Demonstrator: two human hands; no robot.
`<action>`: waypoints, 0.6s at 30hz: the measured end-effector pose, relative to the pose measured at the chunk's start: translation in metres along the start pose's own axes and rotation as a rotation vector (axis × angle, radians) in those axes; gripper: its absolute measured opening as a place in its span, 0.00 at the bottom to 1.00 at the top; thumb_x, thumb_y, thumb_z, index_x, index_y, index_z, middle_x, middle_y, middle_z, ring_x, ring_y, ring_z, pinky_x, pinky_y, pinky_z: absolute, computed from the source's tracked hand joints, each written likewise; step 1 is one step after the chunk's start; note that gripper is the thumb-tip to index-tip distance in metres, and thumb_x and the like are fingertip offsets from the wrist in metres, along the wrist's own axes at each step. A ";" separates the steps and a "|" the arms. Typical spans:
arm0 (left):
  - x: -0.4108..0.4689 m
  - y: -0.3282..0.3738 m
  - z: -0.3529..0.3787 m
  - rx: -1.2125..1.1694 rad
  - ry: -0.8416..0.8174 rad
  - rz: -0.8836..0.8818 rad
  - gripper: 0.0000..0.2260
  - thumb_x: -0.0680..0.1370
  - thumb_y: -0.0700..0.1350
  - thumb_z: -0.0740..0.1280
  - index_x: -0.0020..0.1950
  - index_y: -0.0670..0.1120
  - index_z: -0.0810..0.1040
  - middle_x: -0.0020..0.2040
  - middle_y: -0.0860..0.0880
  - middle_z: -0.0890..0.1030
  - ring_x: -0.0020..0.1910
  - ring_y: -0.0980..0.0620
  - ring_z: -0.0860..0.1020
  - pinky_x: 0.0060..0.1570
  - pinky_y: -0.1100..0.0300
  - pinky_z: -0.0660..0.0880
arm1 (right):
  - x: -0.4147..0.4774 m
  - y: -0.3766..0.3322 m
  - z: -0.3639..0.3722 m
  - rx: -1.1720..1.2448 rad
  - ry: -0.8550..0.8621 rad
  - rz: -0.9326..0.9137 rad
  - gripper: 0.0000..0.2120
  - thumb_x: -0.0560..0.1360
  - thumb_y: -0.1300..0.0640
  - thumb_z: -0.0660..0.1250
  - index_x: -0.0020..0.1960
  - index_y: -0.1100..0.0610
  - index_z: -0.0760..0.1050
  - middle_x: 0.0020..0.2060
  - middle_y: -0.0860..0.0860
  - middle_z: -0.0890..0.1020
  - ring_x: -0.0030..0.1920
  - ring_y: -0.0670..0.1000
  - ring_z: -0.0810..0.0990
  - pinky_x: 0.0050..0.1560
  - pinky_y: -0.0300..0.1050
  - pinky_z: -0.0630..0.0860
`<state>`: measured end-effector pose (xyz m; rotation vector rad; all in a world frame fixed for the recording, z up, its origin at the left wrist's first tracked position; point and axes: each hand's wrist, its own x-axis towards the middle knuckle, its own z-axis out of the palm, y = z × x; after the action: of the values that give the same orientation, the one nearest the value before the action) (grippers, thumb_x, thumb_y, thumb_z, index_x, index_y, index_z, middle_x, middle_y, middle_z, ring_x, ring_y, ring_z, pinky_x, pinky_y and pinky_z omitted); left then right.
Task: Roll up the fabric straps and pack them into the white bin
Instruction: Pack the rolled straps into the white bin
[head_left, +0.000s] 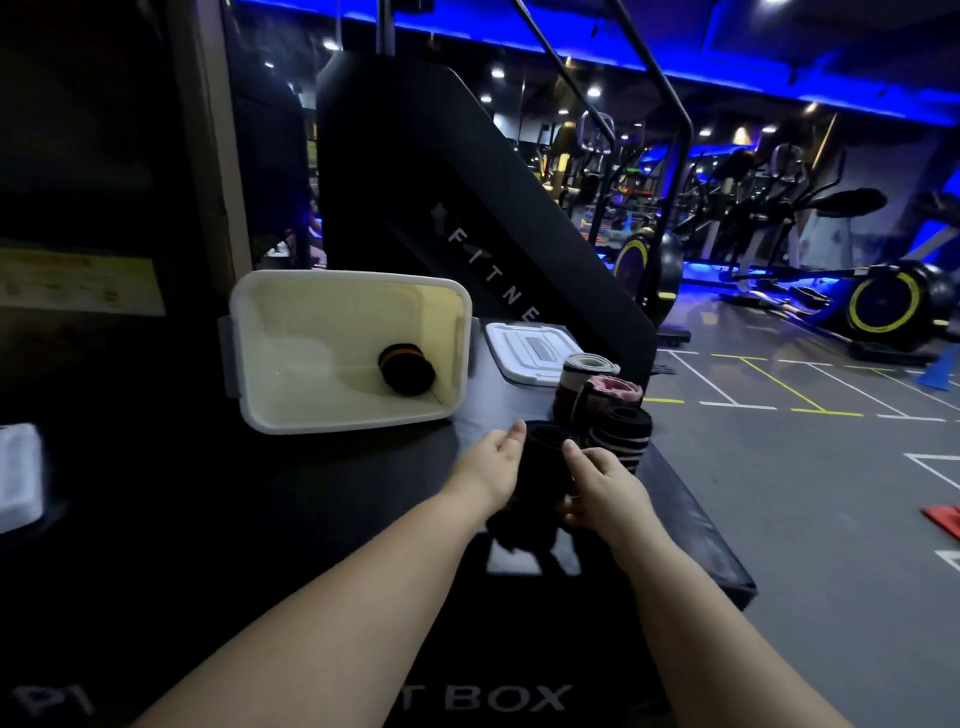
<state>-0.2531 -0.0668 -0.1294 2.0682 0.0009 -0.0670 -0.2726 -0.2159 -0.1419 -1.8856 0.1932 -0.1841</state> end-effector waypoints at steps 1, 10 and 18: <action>-0.001 -0.003 -0.010 -0.008 0.009 -0.006 0.26 0.82 0.61 0.49 0.66 0.45 0.73 0.67 0.42 0.75 0.66 0.42 0.71 0.63 0.55 0.66 | 0.000 -0.004 0.010 0.004 -0.014 0.004 0.15 0.77 0.42 0.65 0.45 0.54 0.75 0.30 0.51 0.78 0.29 0.51 0.80 0.40 0.54 0.81; -0.002 -0.043 -0.091 -0.140 0.141 -0.062 0.27 0.82 0.62 0.50 0.74 0.48 0.67 0.73 0.44 0.69 0.72 0.44 0.66 0.68 0.55 0.63 | -0.003 -0.045 0.097 -0.034 -0.161 -0.076 0.11 0.78 0.47 0.65 0.51 0.54 0.71 0.45 0.52 0.79 0.43 0.58 0.83 0.43 0.52 0.81; 0.001 -0.067 -0.132 -0.238 0.202 -0.048 0.25 0.83 0.59 0.52 0.75 0.48 0.66 0.74 0.47 0.68 0.73 0.48 0.65 0.69 0.57 0.61 | -0.001 -0.057 0.145 -0.070 -0.272 -0.246 0.13 0.76 0.57 0.69 0.55 0.44 0.70 0.54 0.49 0.78 0.51 0.53 0.81 0.54 0.57 0.80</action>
<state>-0.2478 0.0810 -0.1259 1.8286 0.1752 0.1084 -0.2386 -0.0643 -0.1334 -1.9783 -0.2213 -0.0863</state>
